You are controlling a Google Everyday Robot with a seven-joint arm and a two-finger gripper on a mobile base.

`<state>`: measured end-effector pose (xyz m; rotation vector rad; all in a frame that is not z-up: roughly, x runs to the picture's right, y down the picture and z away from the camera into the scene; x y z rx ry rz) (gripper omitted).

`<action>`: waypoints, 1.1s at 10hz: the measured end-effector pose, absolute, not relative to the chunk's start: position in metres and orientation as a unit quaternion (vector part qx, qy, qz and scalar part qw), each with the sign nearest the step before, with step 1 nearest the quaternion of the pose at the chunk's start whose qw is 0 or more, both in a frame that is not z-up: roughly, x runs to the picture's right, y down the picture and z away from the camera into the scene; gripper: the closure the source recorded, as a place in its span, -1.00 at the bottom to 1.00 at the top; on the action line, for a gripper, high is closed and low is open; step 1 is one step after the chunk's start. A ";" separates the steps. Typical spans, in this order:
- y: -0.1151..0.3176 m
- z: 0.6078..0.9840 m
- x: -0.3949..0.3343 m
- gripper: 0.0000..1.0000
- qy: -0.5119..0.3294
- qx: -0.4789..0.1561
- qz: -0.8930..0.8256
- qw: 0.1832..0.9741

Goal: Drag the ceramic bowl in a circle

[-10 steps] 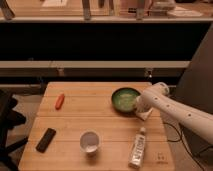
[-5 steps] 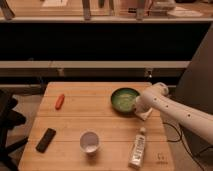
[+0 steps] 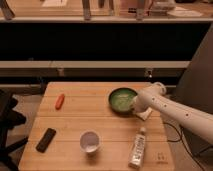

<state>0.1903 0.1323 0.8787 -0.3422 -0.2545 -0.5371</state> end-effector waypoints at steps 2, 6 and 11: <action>0.132 0.880 0.185 0.99 -0.125 -0.167 -0.265 0.941; 0.130 0.881 0.179 0.99 -0.126 -0.164 -0.268 0.941; 0.127 0.885 0.173 0.99 -0.126 -0.164 -0.274 0.939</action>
